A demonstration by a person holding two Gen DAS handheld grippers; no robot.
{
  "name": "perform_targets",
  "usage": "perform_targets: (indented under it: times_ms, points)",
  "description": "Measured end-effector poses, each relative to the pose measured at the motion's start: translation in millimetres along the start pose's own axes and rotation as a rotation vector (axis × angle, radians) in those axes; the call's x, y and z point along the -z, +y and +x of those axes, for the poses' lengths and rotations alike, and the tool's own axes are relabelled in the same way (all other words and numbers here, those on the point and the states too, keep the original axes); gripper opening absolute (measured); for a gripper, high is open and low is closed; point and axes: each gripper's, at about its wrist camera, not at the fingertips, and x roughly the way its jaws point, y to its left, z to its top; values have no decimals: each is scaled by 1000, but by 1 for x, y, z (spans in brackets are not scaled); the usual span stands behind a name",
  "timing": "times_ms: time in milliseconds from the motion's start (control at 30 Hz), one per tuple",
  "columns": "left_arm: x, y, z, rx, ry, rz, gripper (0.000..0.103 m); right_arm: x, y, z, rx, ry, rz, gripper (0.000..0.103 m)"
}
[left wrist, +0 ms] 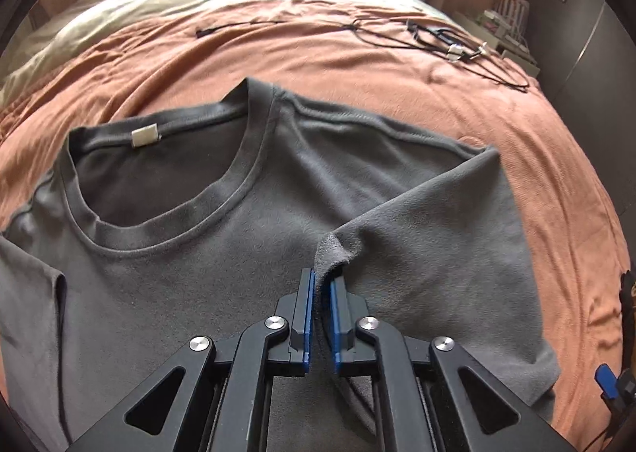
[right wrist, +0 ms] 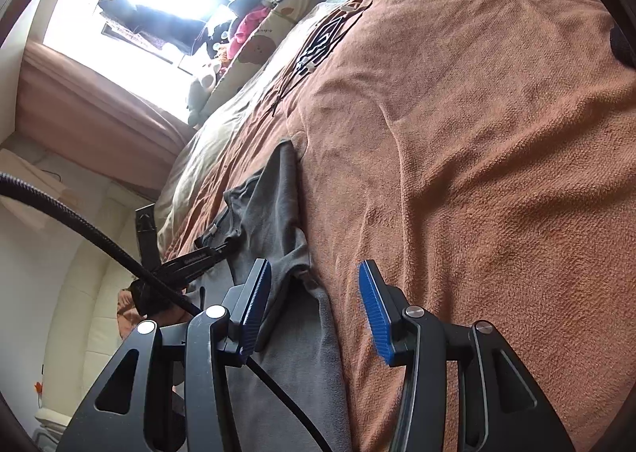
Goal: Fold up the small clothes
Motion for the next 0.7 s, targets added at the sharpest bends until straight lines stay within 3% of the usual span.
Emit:
perform_targets:
  times_ms: [67,133,233,400,700]
  points:
    - [1,-1,-2,-10,-10,8,11,-1,2,1,-7,1,3,44]
    - [2,-3,-7,-37,-20,20,29,-1,3,1,-11,3,2,44]
    - [5,-7,-21,-39,-58,44,46,-1,5,2,-15,8,-6,44]
    - [14,-9,-35,54,-20,13,48,0,14,8,5,27,-55,44]
    - [49,-17,-36,132,64,-33,48,6,26,19,-12,65,-86,44]
